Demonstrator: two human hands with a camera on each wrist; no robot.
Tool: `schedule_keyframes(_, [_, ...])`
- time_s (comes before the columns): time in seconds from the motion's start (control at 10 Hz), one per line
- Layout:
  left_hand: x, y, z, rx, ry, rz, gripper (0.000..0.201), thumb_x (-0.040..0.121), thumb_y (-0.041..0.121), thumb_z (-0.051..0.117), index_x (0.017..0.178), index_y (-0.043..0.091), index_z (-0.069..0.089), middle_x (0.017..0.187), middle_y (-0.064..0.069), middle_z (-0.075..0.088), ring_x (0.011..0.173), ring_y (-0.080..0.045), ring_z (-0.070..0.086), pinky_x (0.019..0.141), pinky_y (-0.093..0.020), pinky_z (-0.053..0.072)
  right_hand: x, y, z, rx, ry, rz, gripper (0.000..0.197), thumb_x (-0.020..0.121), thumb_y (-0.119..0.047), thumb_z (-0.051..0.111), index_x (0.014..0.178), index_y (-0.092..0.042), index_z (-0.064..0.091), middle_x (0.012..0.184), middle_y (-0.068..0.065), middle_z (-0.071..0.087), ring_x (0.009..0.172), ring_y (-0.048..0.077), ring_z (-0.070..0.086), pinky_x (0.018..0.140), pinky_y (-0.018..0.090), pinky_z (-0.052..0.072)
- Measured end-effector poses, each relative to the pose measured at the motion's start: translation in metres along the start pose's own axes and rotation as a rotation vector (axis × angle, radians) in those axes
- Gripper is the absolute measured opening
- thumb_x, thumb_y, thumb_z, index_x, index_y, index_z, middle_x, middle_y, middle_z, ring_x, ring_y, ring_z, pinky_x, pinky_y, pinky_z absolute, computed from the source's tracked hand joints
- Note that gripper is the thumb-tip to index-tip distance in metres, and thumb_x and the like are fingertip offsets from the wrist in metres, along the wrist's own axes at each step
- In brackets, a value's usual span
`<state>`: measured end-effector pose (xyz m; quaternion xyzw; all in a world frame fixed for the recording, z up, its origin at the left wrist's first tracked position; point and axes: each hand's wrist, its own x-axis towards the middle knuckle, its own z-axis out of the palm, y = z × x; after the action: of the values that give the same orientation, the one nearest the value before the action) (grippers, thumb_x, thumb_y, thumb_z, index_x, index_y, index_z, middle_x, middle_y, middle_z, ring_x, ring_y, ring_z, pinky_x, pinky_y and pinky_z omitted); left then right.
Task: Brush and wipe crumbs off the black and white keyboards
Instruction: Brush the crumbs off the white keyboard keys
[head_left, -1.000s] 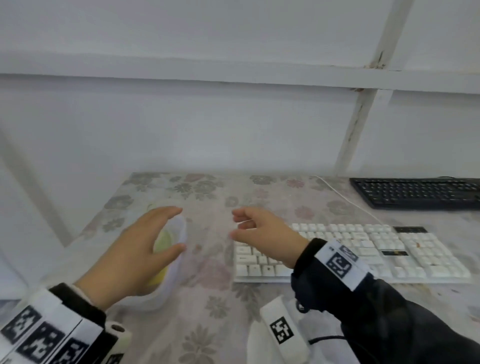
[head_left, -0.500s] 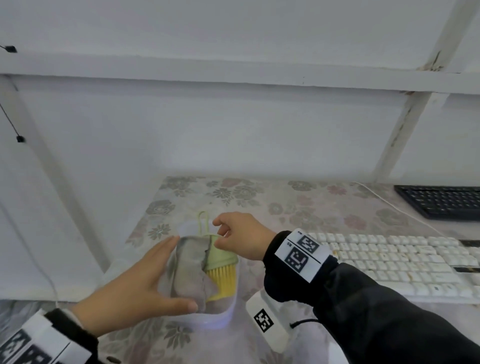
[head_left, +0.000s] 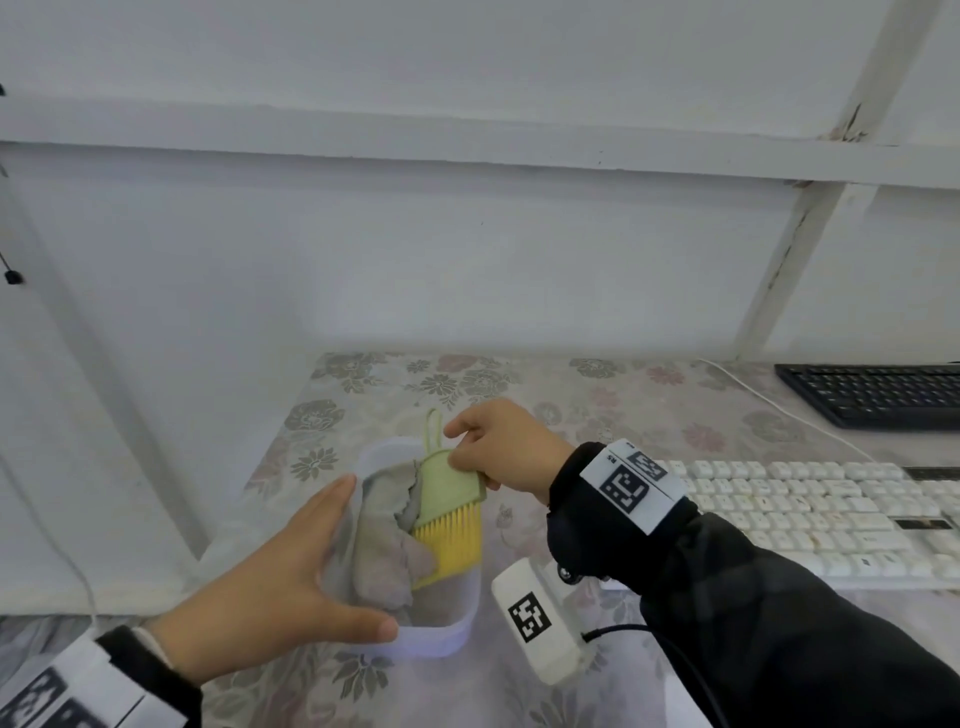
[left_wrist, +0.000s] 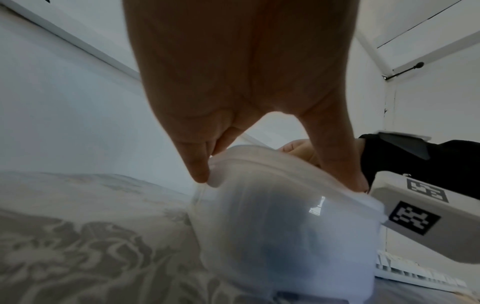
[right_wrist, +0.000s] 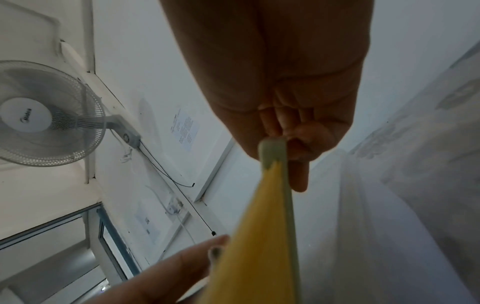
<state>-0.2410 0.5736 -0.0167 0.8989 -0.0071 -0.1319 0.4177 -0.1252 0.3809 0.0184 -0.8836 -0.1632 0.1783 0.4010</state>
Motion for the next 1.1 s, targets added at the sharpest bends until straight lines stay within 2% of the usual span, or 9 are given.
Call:
schedule_keyframes(0.2, [0.001, -0.003, 0.001, 0.000, 0.018, 0.006, 0.141, 0.039, 0.065, 0.078, 0.147, 0.031, -0.005, 0.151, 0.024, -0.001, 0.136, 0.008, 0.005, 0.111, -0.018, 0.017, -0.010, -0.001, -0.020, 0.058, 0.128, -0.012, 0.034, 0.087, -0.005, 0.057, 0.121, 0.001, 0.057, 0.067, 0.005, 0.053, 0.047, 0.017, 0.046, 0.052, 0.026, 0.042])
schedule_keyframes(0.3, [0.000, -0.001, 0.001, 0.011, 0.018, 0.018, 0.136, 0.043, 0.063, 0.081, 0.147, 0.034, -0.002, 0.149, 0.028, 0.002, 0.133, 0.010, 0.011, 0.105, -0.017, 0.023, -0.018, 0.002, -0.037, 0.138, 0.240, -0.029, 0.031, 0.086, -0.004, 0.058, 0.117, 0.001, 0.060, 0.069, 0.004, 0.054, 0.046, 0.016, 0.046, 0.043, 0.024, 0.040])
schedule_keyframes(0.4, [-0.003, 0.008, 0.000, 0.015, -0.006, 0.098, 0.111, 0.041, 0.066, 0.079, 0.130, 0.057, 0.014, 0.131, 0.051, 0.016, 0.120, 0.028, 0.023, 0.095, -0.010, 0.034, -0.029, 0.011, -0.058, 0.264, 0.324, -0.018, 0.032, 0.086, -0.002, 0.056, 0.118, 0.000, 0.057, 0.076, 0.006, 0.057, 0.053, 0.014, 0.054, 0.038, 0.019, 0.041])
schedule_keyframes(0.5, [-0.006, 0.021, -0.003, 0.033, -0.024, 0.123, 0.097, 0.039, 0.063, 0.078, 0.115, 0.062, 0.018, 0.111, 0.066, 0.017, 0.108, 0.039, 0.021, 0.084, -0.003, 0.034, -0.042, 0.030, -0.081, 0.425, 0.367, 0.041, 0.034, 0.086, 0.002, 0.055, 0.120, -0.001, 0.056, 0.083, 0.007, 0.060, 0.062, 0.014, 0.059, 0.041, 0.019, 0.047])
schedule_keyframes(0.6, [-0.007, 0.042, -0.004, 0.099, -0.021, 0.139, 0.106, 0.029, 0.076, 0.074, 0.111, 0.079, 0.007, 0.113, 0.067, 0.011, 0.114, 0.036, 0.015, 0.091, 0.003, 0.022, -0.060, 0.057, -0.105, 0.539, 0.329, 0.111, 0.025, 0.085, 0.009, 0.050, 0.108, 0.007, 0.058, 0.091, 0.014, 0.061, 0.070, 0.020, 0.060, 0.048, 0.024, 0.053])
schedule_keyframes(0.7, [-0.003, 0.060, 0.002, 0.150, 0.000, 0.130, 0.109, 0.022, 0.089, 0.061, 0.115, 0.076, 0.006, 0.114, 0.067, 0.006, 0.111, 0.038, 0.012, 0.093, 0.003, 0.019, -0.080, 0.085, -0.128, 0.642, 0.282, 0.186, 0.019, 0.084, 0.014, 0.045, 0.090, -0.002, 0.053, 0.090, 0.014, 0.058, 0.075, 0.022, 0.059, 0.051, 0.030, 0.056])
schedule_keyframes(0.8, [0.007, 0.076, 0.018, 0.227, 0.049, 0.094, 0.120, 0.028, 0.094, 0.052, 0.124, 0.058, -0.010, 0.132, 0.045, -0.004, 0.125, 0.017, 0.008, 0.104, -0.015, 0.017, -0.102, 0.115, -0.153, 0.735, 0.245, 0.222, 0.028, 0.084, 0.017, 0.042, 0.095, -0.007, 0.051, 0.084, 0.010, 0.058, 0.068, 0.022, 0.058, 0.048, 0.030, 0.056])
schedule_keyframes(0.9, [0.019, 0.107, 0.040, 0.223, 0.042, 0.118, 0.113, 0.039, 0.086, 0.049, 0.132, 0.056, -0.008, 0.137, 0.039, -0.001, 0.125, 0.012, 0.014, 0.106, -0.019, 0.021, -0.124, 0.145, -0.179, 0.875, 0.238, 0.230, 0.038, 0.083, 0.019, 0.040, 0.101, -0.013, 0.050, 0.087, 0.010, 0.059, 0.062, 0.023, 0.061, 0.046, 0.029, 0.054])
schedule_keyframes(1.1, [0.051, 0.149, 0.092, 0.196, -0.029, 0.074, 0.128, 0.040, 0.083, 0.051, 0.146, 0.040, -0.006, 0.149, 0.026, 0.005, 0.139, -0.004, 0.018, 0.113, -0.027, 0.024, -0.160, 0.205, -0.239, 0.947, 0.411, 0.266, 0.032, 0.086, 0.013, 0.047, 0.087, -0.019, 0.049, 0.078, 0.008, 0.059, 0.049, 0.017, 0.064, 0.043, 0.028, 0.054])
